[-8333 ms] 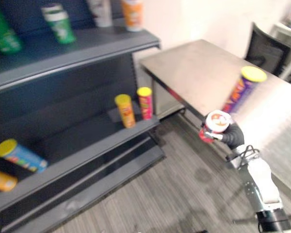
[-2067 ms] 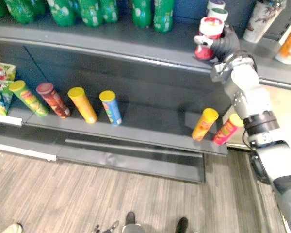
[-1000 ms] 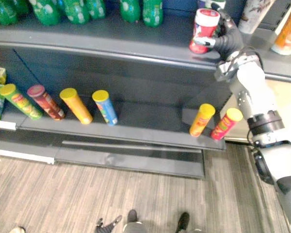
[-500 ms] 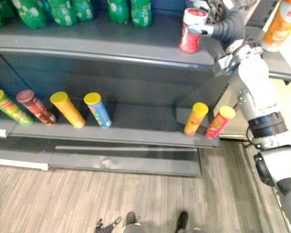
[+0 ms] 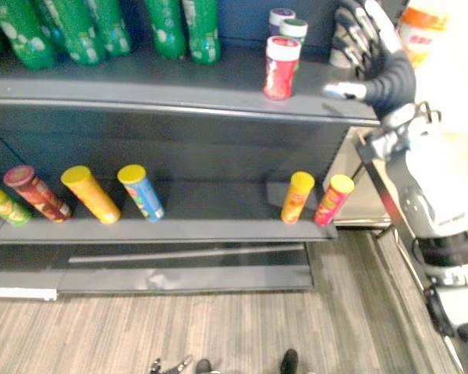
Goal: Put the gum and the chips on the shelf.
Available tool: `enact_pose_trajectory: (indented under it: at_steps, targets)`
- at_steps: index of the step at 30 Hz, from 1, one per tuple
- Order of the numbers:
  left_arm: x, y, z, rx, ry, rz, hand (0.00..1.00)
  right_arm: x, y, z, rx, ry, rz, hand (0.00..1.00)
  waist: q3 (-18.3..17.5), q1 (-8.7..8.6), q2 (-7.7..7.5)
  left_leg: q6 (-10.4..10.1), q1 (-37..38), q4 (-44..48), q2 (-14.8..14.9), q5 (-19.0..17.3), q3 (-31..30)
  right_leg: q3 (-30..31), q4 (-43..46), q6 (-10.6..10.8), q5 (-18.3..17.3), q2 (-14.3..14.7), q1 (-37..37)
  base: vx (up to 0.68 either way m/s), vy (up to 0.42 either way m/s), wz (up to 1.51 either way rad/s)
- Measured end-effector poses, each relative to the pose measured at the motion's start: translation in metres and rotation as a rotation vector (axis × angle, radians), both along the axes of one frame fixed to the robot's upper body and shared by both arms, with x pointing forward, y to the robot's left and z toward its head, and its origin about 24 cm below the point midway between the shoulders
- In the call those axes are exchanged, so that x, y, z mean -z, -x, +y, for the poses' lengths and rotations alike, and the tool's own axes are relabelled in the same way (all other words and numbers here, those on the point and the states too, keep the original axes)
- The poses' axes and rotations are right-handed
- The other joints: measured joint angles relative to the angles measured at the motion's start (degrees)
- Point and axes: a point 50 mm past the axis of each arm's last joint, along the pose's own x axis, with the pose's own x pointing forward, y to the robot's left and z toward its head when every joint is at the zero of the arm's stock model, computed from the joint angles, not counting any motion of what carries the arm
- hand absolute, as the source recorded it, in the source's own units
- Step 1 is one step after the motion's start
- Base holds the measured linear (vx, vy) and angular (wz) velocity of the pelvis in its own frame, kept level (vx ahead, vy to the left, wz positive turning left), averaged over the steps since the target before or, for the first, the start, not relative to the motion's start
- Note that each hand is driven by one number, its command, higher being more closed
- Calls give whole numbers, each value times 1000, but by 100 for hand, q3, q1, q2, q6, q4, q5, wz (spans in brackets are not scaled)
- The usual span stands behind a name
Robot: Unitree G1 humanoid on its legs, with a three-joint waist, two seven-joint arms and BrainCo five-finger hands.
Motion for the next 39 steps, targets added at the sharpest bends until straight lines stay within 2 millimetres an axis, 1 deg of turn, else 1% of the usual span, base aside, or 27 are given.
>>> enact_pose_trajectory:
  at_steps: [1,3,5,6,7,8,9,11,12,13,14,16,17,18,19,21,22,24,25,27,28,30,34,36,37,38,39]
  targets:
    - [1,1,0,-6,1,6,0,7,4,-1,-4,-3,14,0,-19,-29,5,-4,3,0,1,-4,19,15,0,2,0,3,-7,-5,0,-26]
    - [2,10,0,-22,0,30,0,38,19,0,-42,-19,91,0,-129,-171,26,-16,17,0,17,-23,140,100,0,12,5,28,-68,7,-3,-26]
    - [2,10,0,-31,0,25,0,62,29,0,-64,-39,162,0,-139,-218,41,-24,46,0,29,-29,189,145,0,9,8,46,-69,14,-5,-21]
    - [2,10,0,-34,-1,19,0,91,38,3,-103,-42,269,0,-147,-214,54,-33,95,0,41,-50,263,230,0,-2,17,70,-68,11,-2,-23]
    - [2,10,-1,-35,-2,16,0,103,43,5,-130,-46,315,0,-149,-223,58,-34,93,0,43,-57,269,244,0,-2,17,76,-68,3,0,-21]
    - [2,11,0,-38,-4,15,0,126,52,10,-175,-38,405,0,-151,-256,66,-38,92,0,49,-81,272,254,-1,-2,16,82,-68,1,0,-6]
    - [2,11,0,-43,-6,13,0,136,57,13,-197,-33,448,0,-151,-270,66,-39,92,0,49,-82,273,256,-1,-2,16,83,-69,0,0,0]
    - [2,13,-1,-44,-9,17,0,175,75,26,-287,-42,614,0,-155,-332,78,-35,96,1,48,-96,281,252,-2,0,14,82,-62,0,0,0]
    - [2,14,-1,-50,-8,17,0,187,79,29,-302,-51,662,0,-161,-334,85,-36,96,1,46,-99,284,254,-2,1,14,81,-56,0,0,0]
    - [3,14,-2,-54,1,16,0,210,86,33,-319,-63,761,0,-180,-335,106,-25,98,1,37,-112,285,252,-2,2,13,70,-49,0,0,0]
    - [3,14,-3,-54,4,15,0,232,93,34,-315,-76,858,0,-197,-333,140,-9,95,1,22,-136,284,248,-2,2,12,52,-47,0,0,0]
    - [4,15,-6,-55,28,11,0,264,104,31,-299,-68,996,0,-234,-333,211,-28,93,1,-14,-180,281,243,-2,5,11,17,-42,14,18,2]
    - [4,15,-8,-48,37,7,0,272,107,29,-287,-67,1035,0,-242,-334,234,-21,94,1,-22,-186,278,239,-3,5,11,9,-37,24,33,4]
    - [4,15,-9,-35,48,4,0,290,113,24,-257,-72,1113,0,-259,-334,265,-15,96,1,-32,-195,272,228,-3,6,11,-3,-29,20,18,4]
    - [4,15,-10,-28,55,2,0,299,115,23,-238,-78,1152,0,-266,-337,278,-14,99,1,-34,-199,269,224,-3,5,10,-6,-23,30,20,4]
    - [4,13,-12,-1,84,-14,0,333,129,17,-162,-77,1302,0,-268,-338,320,-16,113,1,-31,-209,253,203,-5,6,-1,-6,5,28,5,4]
    - [4,13,-13,-8,93,-21,0,341,134,15,-136,-83,1338,0,-269,-337,332,-17,113,1,-30,-211,247,195,-4,12,-7,-6,8,25,-1,5]
    - [5,12,-16,-1,132,-34,0,368,153,6,-46,-77,1460,0,-267,-338,391,-21,111,1,-36,-215,227,169,-4,16,-17,-15,17,27,1,5]
    - [5,12,-16,4,141,-37,0,374,157,3,-16,-84,1485,0,-270,-339,404,-21,107,1,-38,-214,221,161,-3,17,-19,-18,18,26,3,5]
    - [5,11,-19,0,190,-53,0,390,172,-11,123,-108,1554,0,-277,-352,437,-33,103,1,-52,-205,154,92,-3,36,-40,-39,49,26,3,13]
    - [6,10,-19,4,198,-54,0,393,175,-16,166,-126,1564,0,-274,-365,443,-33,104,1,-58,-204,114,64,-3,37,-45,-45,72,26,5,21]
    - [6,11,-19,8,207,-57,0,401,184,-33,310,-187,1579,0,-271,-392,443,-25,163,1,-66,-211,88,28,-3,48,-70,-59,152,24,9,11]
    - [6,10,-20,15,218,-60,0,411,200,-51,488,-251,1589,0,-270,-397,444,-25,212,1,-77,-231,86,23,-4,54,-83,-70,208,0,0,0]
    - [6,10,-20,15,221,-60,0,419,217,-58,571,-277,1652,0,-268,-400,451,-21,214,1,-86,-233,76,13,-4,55,-84,-79,218,6,3,2]
    - [6,11,-21,13,224,-57,0,425,231,-63,629,-299,1705,0,-266,-404,466,-17,221,1,-98,-235,67,6,-3,81,-102,-91,230,12,6,3]
    - [6,11,-21,12,224,-57,0,425,234,-65,638,-304,1711,0,-266,-405,470,-16,224,1,-101,-235,67,5,-3,81,-102,-94,233,0,0,0]
    - [7,13,-21,3,226,-51,0,427,241,-68,667,-320,1730,0,-265,-423,484,-6,243,0,-109,-237,67,5,-3,81,-102,-103,251,0,0,0]
